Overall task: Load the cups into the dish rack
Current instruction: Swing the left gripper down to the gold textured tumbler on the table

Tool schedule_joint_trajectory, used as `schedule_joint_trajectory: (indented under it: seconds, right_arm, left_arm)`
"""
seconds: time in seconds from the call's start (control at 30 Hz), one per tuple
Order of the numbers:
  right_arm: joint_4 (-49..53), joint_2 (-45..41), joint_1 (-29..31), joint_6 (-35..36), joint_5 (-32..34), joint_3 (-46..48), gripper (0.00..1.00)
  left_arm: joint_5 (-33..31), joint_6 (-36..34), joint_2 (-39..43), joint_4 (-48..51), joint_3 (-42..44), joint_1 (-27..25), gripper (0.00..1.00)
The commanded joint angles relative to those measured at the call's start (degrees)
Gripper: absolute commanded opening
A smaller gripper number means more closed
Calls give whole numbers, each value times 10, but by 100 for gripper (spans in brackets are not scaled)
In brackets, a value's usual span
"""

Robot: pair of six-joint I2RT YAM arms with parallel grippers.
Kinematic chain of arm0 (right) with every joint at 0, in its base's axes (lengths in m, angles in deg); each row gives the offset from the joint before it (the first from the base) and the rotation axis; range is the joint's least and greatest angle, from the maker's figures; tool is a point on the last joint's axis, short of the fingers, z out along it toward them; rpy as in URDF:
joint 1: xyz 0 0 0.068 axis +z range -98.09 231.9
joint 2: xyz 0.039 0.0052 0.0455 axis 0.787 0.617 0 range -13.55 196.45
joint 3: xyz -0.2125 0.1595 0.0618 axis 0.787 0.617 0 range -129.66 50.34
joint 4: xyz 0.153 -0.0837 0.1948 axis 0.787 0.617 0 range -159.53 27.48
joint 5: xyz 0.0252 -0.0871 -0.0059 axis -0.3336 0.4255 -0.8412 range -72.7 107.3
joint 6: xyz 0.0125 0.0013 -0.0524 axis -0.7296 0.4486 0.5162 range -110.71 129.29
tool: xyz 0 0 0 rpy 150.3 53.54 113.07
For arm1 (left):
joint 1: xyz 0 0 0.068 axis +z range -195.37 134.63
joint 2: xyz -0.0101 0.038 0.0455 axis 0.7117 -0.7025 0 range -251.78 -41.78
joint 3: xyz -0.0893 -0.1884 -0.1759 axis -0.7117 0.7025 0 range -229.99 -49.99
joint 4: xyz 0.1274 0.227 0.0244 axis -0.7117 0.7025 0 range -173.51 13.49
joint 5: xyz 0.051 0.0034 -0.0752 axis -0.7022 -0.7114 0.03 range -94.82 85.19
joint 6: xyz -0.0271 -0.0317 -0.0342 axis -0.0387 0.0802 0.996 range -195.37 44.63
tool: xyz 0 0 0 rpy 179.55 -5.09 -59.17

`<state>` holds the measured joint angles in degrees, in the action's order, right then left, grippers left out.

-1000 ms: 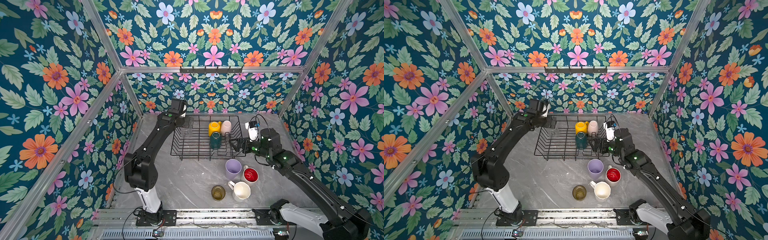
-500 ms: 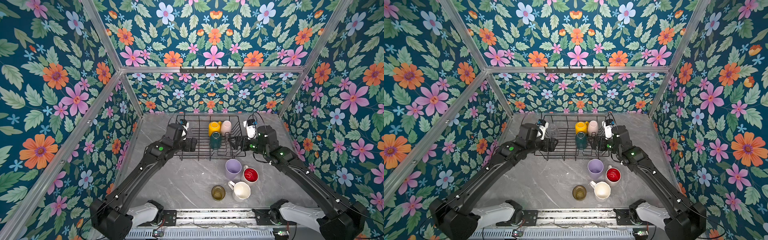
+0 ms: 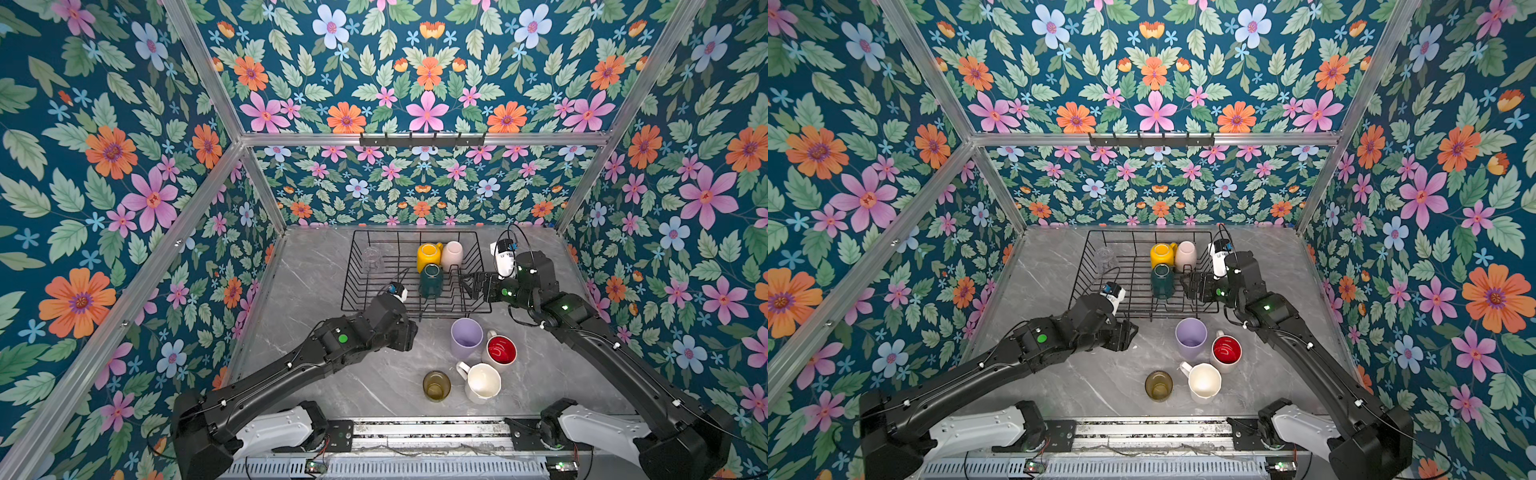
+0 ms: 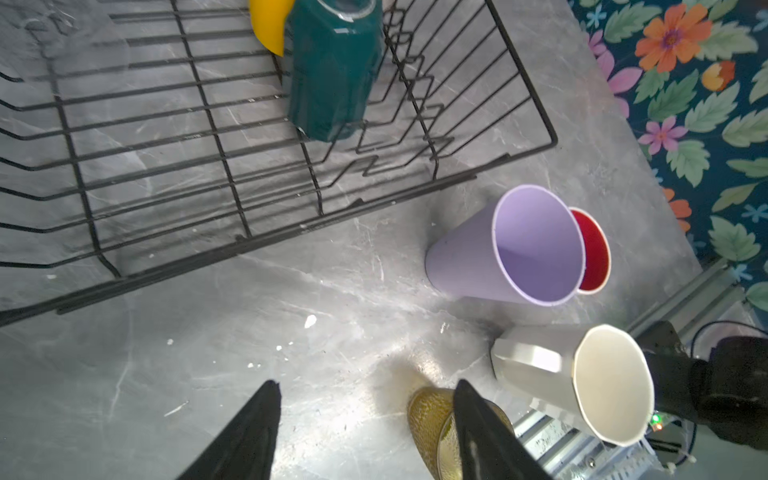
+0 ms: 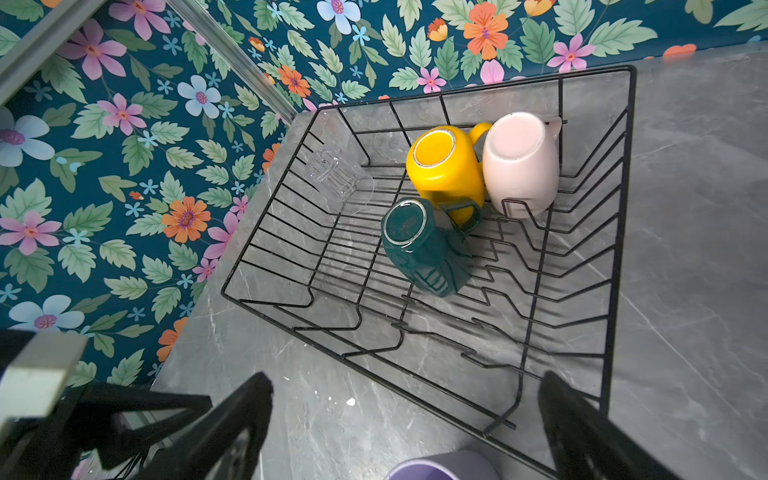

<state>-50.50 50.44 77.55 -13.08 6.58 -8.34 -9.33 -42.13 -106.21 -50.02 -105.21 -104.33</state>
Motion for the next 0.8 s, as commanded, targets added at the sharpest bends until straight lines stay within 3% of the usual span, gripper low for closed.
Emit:
schedule_joint_trajectory:
  seconds: [0.0,0.4,0.77]
  right_arm:
    - [1,-5,-1,-3,10,2,99]
    - [7,-9,-10,-6,17,15,99]
    - [6,-18,-12,-8,16,24,99]
  left_arm:
    - [-17,44,-20,5,-1,-38,63]
    - [27,120,-67,-45,39,-144,48]
    - [27,153,-100,-40,51,-175,42]
